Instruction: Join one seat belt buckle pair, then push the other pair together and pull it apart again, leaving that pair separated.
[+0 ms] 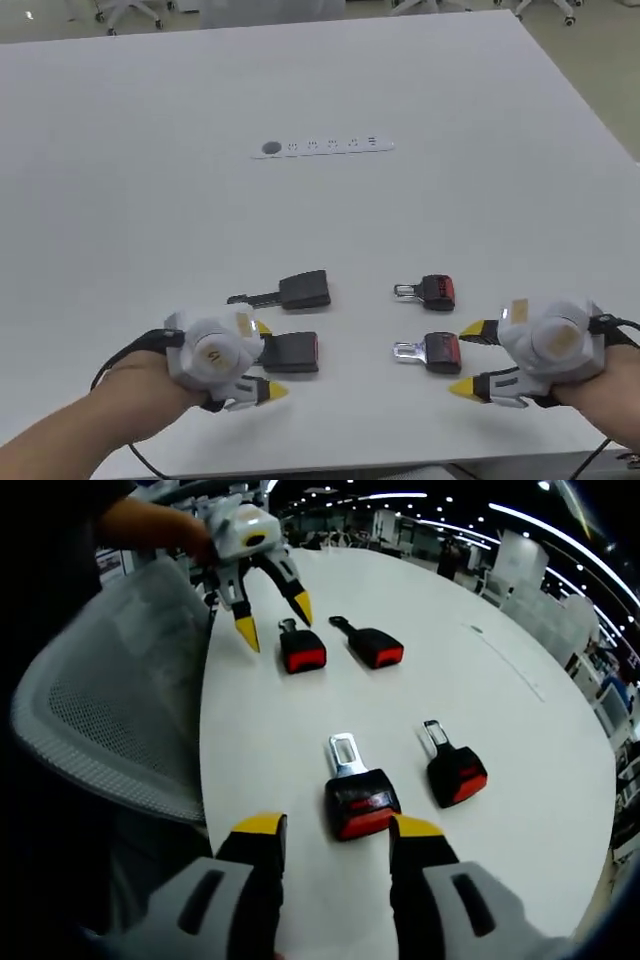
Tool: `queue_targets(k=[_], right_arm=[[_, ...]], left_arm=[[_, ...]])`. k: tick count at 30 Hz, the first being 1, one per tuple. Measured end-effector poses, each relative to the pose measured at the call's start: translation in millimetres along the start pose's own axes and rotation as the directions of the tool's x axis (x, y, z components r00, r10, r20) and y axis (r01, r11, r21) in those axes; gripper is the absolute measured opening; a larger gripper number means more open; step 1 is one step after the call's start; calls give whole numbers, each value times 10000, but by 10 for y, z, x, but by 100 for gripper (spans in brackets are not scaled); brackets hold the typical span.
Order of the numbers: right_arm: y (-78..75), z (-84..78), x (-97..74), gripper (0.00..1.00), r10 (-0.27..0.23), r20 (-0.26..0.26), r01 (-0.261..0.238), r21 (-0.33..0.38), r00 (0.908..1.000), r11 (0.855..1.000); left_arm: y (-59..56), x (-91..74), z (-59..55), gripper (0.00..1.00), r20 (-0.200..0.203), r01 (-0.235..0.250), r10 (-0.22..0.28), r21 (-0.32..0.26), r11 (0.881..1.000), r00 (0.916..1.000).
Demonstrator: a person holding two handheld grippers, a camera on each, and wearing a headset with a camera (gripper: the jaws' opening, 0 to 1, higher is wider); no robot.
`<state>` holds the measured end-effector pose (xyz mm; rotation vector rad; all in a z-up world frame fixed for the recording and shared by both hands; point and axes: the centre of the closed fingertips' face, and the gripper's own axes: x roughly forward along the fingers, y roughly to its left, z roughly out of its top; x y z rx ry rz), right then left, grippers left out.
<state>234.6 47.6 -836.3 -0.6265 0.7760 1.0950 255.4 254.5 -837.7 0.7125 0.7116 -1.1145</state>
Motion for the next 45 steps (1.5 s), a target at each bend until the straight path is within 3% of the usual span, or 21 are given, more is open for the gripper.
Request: queue_targets(k=[3,10,17,20,27,30,35,38,41,43,44,45], right_arm=[[-7,-8,31,41,77,-116,-79,-202,9999,9998],[-131,55,112,41,-33,-143,24,-599,9999,9982],[-273,116,162,39,-33,-259,8,-993,9997,9951],[-299,88,164,39,5,-593,-68,-1049,9982,9945],[-286,29,90,40,-5,-594,-67,-1208,9982,9927],[-315,79,75,44,-20,-591,-99,-2008,9983,9796],[-249,124,142,46,680,-1055,-976,-3087,9921,9462],[-217,175,204,47,931,-1024,-1235,-3506,9904,9283],[-173,126,259,45,1323,-1359,-1732,-3579,9818,9176],[-201,67,285,44,1315,-1536,-1799,-3654,9793,9133],[-216,-2,273,43,1331,-1824,-1903,-3463,9742,9186],[-225,-9,265,41,1321,-1794,-1881,-3451,9749,9195]], left_arm=[[11,60,28,47,-117,102,-96,447,9990,9999],[36,159,46,41,-462,410,-370,891,9952,9982],[74,218,-15,37,-953,613,-440,1865,9805,9945],[92,204,-20,35,-1031,599,-405,1924,9795,9938],[106,201,-41,34,-1051,455,-252,1958,9796,9941],[105,200,-42,34,-1048,451,-247,1970,9794,9942],[102,206,-43,34,-1095,570,-355,2006,9780,9934],[98,207,-44,34,-1127,627,-403,2031,9772,9928],[96,210,-45,34,-1128,663,-438,2036,9768,9926],[96,210,-45,34,-1116,674,-454,2021,9771,9927],[96,210,-45,34,-1111,677,-459,2013,9772,9928],[95,210,-47,34,-1101,680,-464,2007,9773,9928]])
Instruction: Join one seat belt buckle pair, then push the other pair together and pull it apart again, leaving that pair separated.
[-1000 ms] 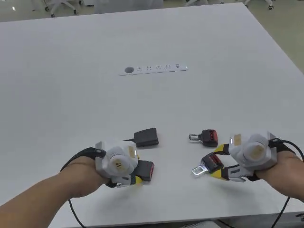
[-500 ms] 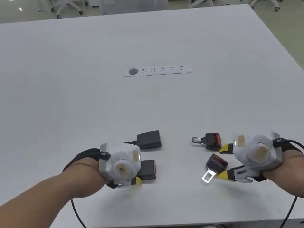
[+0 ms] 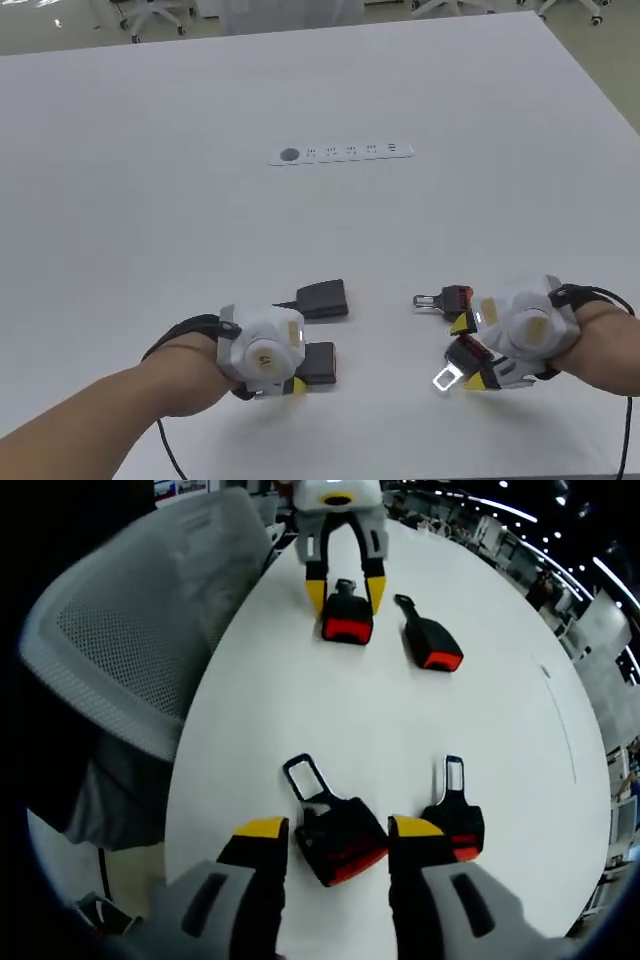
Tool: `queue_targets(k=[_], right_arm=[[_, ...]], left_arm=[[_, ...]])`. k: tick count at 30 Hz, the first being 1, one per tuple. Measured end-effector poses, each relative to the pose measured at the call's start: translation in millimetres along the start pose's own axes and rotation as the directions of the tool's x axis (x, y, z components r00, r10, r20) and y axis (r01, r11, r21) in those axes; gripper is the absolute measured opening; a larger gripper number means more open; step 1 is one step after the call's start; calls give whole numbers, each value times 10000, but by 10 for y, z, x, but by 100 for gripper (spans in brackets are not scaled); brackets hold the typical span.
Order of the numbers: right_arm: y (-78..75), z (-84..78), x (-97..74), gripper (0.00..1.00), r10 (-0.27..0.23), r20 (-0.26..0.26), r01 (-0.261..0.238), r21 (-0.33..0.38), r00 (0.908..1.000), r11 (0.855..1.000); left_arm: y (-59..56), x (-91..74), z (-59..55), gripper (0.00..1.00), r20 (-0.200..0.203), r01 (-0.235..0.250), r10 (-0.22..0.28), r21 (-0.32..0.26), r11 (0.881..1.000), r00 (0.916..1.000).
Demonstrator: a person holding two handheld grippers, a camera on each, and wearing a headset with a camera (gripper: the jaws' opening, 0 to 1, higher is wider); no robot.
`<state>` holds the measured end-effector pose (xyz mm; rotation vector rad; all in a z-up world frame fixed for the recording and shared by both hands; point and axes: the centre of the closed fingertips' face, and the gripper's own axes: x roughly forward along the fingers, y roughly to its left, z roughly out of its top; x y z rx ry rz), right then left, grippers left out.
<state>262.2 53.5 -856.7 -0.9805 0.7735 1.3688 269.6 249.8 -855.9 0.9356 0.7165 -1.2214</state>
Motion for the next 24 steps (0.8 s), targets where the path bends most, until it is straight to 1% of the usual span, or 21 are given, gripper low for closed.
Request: queue_targets(k=[1,2,5,7,8,10,11,13,17,20,23,24], right_arm=[[-13,3,-17,40,-7,97,7,60,10000,10000],[-16,-13,-22,39,6,83,-7,165,10000,9999],[-14,-48,-21,38,9,27,-9,187,10000,9998],[-7,-106,-10,39,56,-154,-52,250,9999,9997],[7,-155,-1,39,79,-346,-71,245,9994,9997],[15,-190,-2,38,76,-444,-68,184,9990,9998],[6,-179,-5,37,16,-341,-2,428,9994,9991],[-11,-178,-3,36,-93,-299,107,478,9995,9988],[-27,-156,8,34,-202,-176,217,856,9996,9961],[-20,-107,28,34,-267,-209,286,978,9994,9948],[-58,-24,67,34,-495,-222,523,1515,9985,9871],[-58,4,79,34,-508,-208,533,1506,9985,9872]], left_arm=[[0,0,0,34,4,0,0,1,10000,10000],[0,0,-1,34,15,0,0,8,10000,10000],[3,0,-1,34,75,7,-7,-32,10000,10000],[5,0,-2,34,106,12,-11,-72,10000,9999],[4,0,-1,34,117,18,-17,-75,10000,9999],[2,0,0,34,114,29,-28,-55,10000,9999],[3,1,0,34,115,40,-39,-60,10000,9999],[4,2,1,34,132,61,-60,-76,10000,9999],[5,3,-2,34,188,127,-125,-107,9999,9997],[4,5,-1,34,145,166,-165,-67,9998,9998],[4,6,1,34,105,189,-188,-35,9998,9998],[4,6,1,34,99,197,-196,-34,9998,9998]])
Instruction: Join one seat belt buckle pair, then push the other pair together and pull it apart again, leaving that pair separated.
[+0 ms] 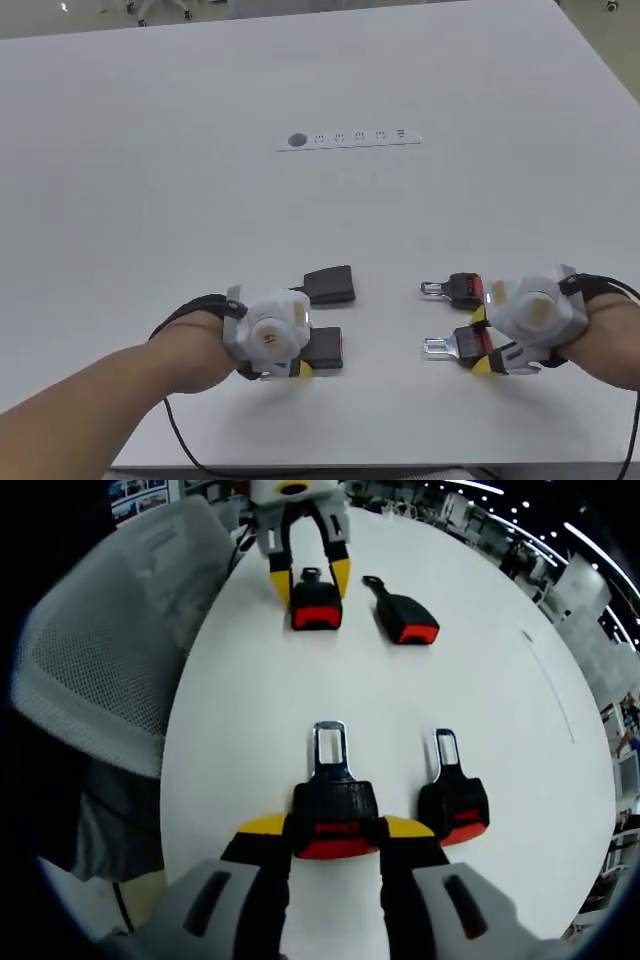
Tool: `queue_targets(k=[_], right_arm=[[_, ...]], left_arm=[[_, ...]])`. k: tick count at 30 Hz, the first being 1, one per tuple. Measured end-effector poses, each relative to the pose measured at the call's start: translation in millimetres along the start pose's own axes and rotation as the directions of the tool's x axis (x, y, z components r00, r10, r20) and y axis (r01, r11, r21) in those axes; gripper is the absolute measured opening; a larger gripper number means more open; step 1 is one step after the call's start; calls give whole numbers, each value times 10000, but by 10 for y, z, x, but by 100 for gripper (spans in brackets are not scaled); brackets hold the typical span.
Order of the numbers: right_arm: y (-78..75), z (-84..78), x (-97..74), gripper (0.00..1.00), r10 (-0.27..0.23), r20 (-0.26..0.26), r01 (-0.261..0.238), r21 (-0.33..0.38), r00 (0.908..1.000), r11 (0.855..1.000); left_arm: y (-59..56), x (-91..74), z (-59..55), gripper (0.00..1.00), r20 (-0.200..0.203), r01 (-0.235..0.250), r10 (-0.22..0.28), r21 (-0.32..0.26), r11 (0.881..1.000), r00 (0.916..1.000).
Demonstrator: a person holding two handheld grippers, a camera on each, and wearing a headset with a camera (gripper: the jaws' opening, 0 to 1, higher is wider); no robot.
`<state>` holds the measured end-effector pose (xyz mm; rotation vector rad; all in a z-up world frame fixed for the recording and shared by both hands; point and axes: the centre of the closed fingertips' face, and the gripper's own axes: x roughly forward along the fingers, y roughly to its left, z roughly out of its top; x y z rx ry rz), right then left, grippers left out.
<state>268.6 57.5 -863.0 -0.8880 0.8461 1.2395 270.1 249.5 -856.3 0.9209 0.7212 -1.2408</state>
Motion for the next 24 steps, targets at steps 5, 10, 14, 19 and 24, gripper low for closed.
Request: queue_targets(k=[5,10,14,19,24], right_arm=[[74,230,95,34,5,179,0,-292,9998,9996],[111,466,198,34,-152,283,155,-112,9995,9998],[152,640,270,34,-129,471,136,-142,9988,9998],[146,780,335,33,-146,519,150,-67,9985,9999],[122,868,378,33,-147,454,147,4,9989,9999]], left_arm=[[0,2,0,34,-24,29,-29,3,10000,10000],[1,4,2,33,-16,27,-27,35,10000,10000],[-2,5,6,33,45,57,-58,111,9999,10000],[-5,9,12,33,-79,80,-78,217,9997,9999],[-3,10,9,33,-141,123,-120,276,9995,9998]])
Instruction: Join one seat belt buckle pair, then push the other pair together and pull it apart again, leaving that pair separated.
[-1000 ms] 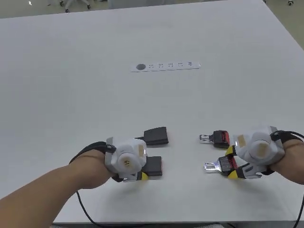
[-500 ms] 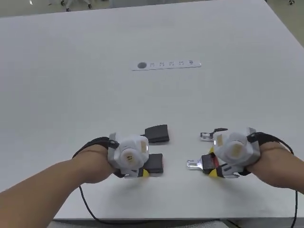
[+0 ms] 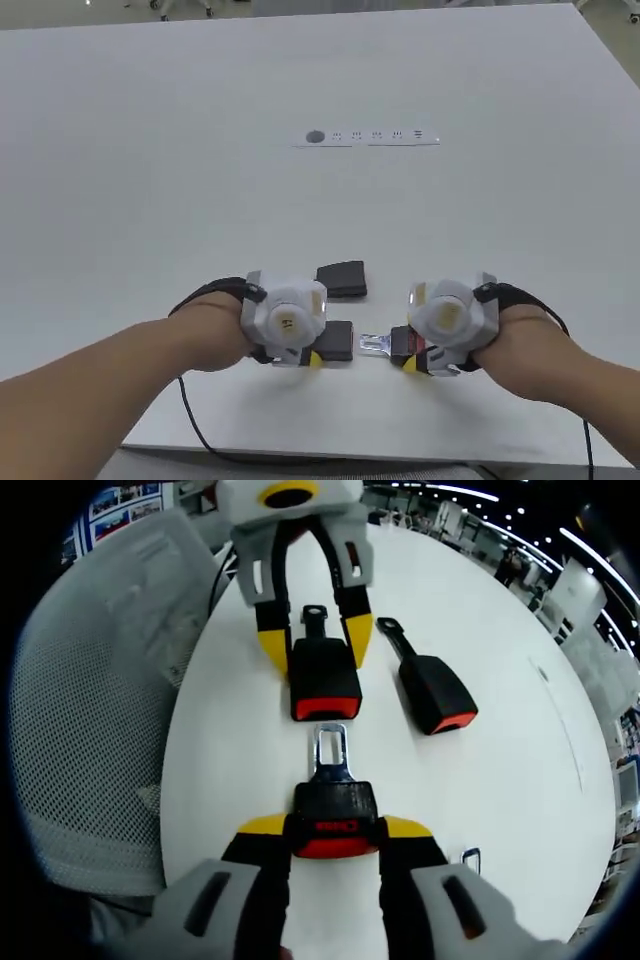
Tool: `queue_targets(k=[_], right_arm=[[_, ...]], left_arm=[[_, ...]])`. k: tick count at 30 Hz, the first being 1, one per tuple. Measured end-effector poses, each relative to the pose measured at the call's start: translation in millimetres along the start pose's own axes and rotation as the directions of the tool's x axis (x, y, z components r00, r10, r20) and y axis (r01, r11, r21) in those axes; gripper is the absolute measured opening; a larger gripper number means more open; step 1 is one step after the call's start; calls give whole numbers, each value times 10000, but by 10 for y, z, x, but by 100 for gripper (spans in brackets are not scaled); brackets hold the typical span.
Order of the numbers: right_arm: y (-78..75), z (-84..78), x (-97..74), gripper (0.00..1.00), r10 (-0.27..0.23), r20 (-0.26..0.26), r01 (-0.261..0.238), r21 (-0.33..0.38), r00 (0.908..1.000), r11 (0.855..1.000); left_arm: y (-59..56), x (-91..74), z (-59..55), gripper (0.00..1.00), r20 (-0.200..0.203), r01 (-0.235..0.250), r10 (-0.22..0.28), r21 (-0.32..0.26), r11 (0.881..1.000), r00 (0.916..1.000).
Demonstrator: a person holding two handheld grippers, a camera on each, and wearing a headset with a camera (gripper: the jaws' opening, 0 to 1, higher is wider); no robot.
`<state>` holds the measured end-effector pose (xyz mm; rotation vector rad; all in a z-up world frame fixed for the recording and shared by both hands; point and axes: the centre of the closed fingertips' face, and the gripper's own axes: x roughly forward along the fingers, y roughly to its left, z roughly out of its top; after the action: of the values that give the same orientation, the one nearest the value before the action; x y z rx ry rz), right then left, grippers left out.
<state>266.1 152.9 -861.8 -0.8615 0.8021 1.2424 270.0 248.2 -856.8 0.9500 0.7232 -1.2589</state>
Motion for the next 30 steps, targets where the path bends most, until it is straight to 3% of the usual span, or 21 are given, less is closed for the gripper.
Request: queue_targets(k=[6,12,16,30], right_arm=[[-13,83,31,33,-19,-172,15,-176,9999,9998],[-3,94,29,32,-110,46,112,-454,9999,9989],[44,201,65,32,-108,255,125,-683,9996,9976],[15,275,118,30,-148,763,157,-113,9970,9998]], left_arm=[[-5,0,6,33,-129,46,-45,93,9999,9999],[-7,3,4,32,-190,47,-47,47,10000,9998],[-14,8,12,32,-291,135,-129,191,9997,9995],[-6,16,12,31,34,397,-397,57,9992,9992]])
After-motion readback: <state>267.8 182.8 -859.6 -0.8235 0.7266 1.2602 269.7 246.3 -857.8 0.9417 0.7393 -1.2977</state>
